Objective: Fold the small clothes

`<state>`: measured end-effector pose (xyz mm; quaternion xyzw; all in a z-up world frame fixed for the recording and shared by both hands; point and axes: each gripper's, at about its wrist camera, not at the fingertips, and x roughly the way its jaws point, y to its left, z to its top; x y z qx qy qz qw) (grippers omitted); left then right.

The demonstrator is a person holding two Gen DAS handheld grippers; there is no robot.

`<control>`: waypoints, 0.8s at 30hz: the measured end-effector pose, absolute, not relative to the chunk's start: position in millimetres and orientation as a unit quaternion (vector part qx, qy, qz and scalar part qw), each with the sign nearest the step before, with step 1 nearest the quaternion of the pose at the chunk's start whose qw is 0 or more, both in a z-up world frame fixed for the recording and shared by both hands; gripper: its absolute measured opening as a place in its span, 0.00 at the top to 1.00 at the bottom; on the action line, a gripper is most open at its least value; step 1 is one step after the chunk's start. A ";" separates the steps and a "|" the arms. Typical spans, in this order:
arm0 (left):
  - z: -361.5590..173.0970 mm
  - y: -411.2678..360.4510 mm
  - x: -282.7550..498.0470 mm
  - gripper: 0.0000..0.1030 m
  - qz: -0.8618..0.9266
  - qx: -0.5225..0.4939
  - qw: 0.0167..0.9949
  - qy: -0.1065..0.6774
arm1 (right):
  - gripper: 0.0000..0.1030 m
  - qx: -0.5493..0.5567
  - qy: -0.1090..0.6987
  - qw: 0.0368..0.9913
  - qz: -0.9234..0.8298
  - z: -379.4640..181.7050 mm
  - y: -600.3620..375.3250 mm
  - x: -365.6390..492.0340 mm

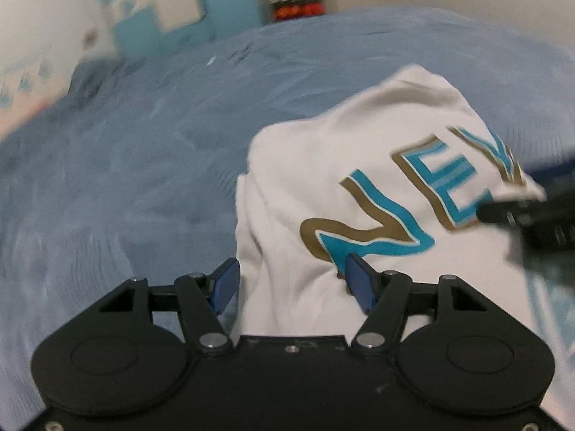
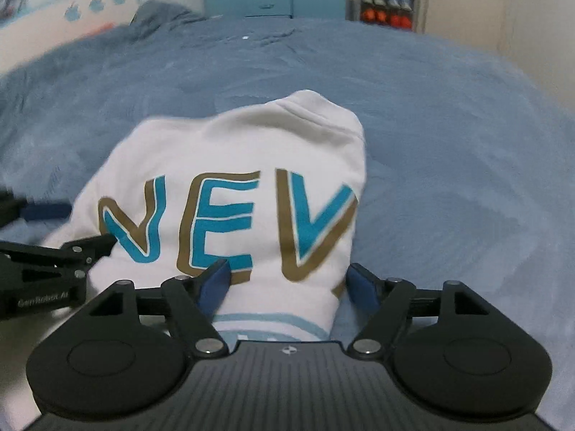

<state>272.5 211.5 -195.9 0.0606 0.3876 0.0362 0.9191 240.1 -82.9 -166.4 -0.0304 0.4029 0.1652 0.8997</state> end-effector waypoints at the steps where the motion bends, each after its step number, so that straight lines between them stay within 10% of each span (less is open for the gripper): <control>1: -188.3 214.4 274.2 0.36 0.036 0.046 0.916 0.398 | 0.25 0.002 0.418 0.893 0.167 -161.5 -91.7 243.3; 3: -169.5 219.7 272.8 0.36 0.031 0.041 0.914 0.402 | 0.41 0.056 0.436 0.882 0.169 -146.9 -108.5 245.9; 9: -120.0 225.5 224.5 0.36 0.021 0.059 0.933 0.354 | 0.47 0.009 0.370 0.910 0.186 -91.4 -122.3 208.4; 17: -201.2 212.5 176.1 0.33 -0.015 0.092 0.892 0.443 | 0.49 -0.094 0.460 0.848 0.247 -149.6 -93.0 177.8; 24: -163.7 216.8 175.4 0.35 -0.005 0.079 0.889 0.451 | 0.46 -0.009 0.497 0.840 0.218 -130.9 -117.3 195.5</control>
